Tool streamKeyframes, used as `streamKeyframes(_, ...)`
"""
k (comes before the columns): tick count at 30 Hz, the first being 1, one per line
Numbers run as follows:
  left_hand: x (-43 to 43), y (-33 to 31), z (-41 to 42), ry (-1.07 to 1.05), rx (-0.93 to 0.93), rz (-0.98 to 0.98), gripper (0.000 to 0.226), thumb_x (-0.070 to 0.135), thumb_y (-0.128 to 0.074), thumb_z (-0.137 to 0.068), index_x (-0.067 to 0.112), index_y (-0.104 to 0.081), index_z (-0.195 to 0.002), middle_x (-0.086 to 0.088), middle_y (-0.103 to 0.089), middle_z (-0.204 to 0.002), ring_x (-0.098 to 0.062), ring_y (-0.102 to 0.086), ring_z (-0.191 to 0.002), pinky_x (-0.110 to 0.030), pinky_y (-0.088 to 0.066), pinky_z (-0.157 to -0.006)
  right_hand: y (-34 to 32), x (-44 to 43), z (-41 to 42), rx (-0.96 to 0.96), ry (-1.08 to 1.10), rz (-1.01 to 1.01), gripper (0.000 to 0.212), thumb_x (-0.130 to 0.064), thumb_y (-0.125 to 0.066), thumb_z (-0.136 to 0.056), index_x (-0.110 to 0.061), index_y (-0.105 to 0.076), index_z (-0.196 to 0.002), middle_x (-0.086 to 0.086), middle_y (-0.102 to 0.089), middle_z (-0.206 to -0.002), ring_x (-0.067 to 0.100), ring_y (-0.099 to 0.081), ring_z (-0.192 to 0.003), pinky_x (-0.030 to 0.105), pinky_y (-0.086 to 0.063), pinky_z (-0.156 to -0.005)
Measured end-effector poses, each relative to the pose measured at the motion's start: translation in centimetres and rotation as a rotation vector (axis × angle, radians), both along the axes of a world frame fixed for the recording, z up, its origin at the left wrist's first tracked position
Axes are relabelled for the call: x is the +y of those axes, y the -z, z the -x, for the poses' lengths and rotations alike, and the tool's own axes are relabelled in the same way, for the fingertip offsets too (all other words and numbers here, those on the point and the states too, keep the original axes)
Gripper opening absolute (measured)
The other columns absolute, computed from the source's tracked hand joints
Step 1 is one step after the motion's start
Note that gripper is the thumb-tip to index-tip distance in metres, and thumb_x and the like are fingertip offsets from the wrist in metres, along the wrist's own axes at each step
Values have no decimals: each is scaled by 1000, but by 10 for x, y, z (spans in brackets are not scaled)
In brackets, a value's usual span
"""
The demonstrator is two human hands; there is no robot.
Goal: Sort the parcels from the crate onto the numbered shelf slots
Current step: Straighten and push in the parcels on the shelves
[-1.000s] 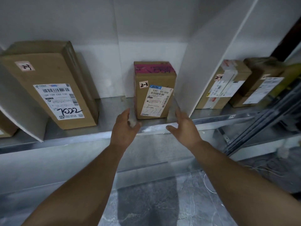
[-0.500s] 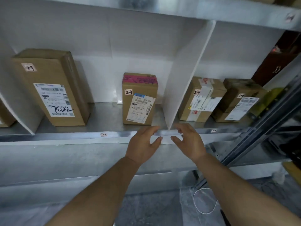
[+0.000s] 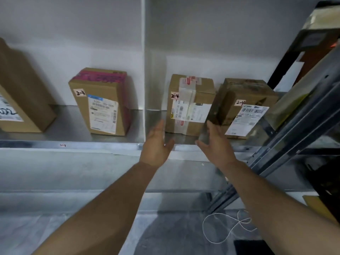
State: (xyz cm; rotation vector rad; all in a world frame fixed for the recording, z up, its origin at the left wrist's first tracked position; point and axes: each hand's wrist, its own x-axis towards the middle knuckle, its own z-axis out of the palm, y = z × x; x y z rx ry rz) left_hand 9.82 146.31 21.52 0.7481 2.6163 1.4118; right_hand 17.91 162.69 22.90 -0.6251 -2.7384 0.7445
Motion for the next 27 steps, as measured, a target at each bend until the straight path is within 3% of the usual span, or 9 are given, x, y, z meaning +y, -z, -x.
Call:
streamKeyframes(4, 20, 3, 21, -37, -37, -37, 59, 16, -63, -88, 24, -37, -140, 1, -54, -135, -18, -52, -122, -39, -43, -105, 4, 13, 18, 46, -38, 190, 80, -19, -64, -91, -26, -11, -151, -1, -30, -155, 21, -34, -139, 34, -33, -109)
streamKeyframes(8, 31, 5, 40, -62, -128, -48, 53, 15, -62, -87, 24, -43, -135, 4, -60, -128, -17, -58, -114, -33, -46, -99, 20, 22, 41, 116, -58, 363, 76, -9, -65, -89, -25, -20, -148, -1, -38, -151, 22, -37, -138, 39, -35, -111)
streamKeyframes(10, 31, 9, 43, -57, -171, -47, 54, 23, -63, -83, 23, -47, -134, 2, -63, -125, -18, -59, -113, -35, -46, -100, 29, 25, 49, 138, -54, 402, 72, -8, -64, -89, -22, -25, -147, 0, -42, -148, 21, -40, -136, 35, -36, -110)
streamKeyframes(12, 30, 14, 42, -53, -218, -79, 55, 29, -60, -76, 22, -52, -130, 2, -66, -118, -18, -62, -109, -40, -48, -99, 35, 27, 52, 156, -53, 411, 66, -8, -63, -89, -19, -30, -145, 1, -46, -145, 20, -42, -134, 27, -36, -105)
streamKeyframes(15, 27, 19, 37, -103, -238, -118, 43, 15, -62, -86, 15, -54, -128, 3, -66, -115, -16, -62, -106, -39, -49, -99, 39, 29, 54, 171, -55, 420, 63, -8, -62, -90, -19, -33, -145, 1, -47, -144, 19, -45, -132, 23, -35, -101)
streamKeyframes(19, 24, 21, 33, -176, -222, -139, 34, 8, -60, -91, 10, -55, -125, 2, -65, -114, -10, -60, -101, -28, -47, -97, 43, 26, 56, 166, -27, 410, 60, -10, -63, -90, -18, -36, -142, 2, -49, -142, 22, -46, -131, 30, -38, -105)
streamKeyframes(27, 25, 26, 30, -226, -186, -121, 28, 9, -60, -91, 8, -55, -119, -2, -66, -117, -10, -60, -99, -23, -46, -91, 49, 22, 57, 137, 8, 250, 50, -18, -64, -89, -12, -44, -135, 7, -53, -137, 26, -51, -125, 32, -43, -101)
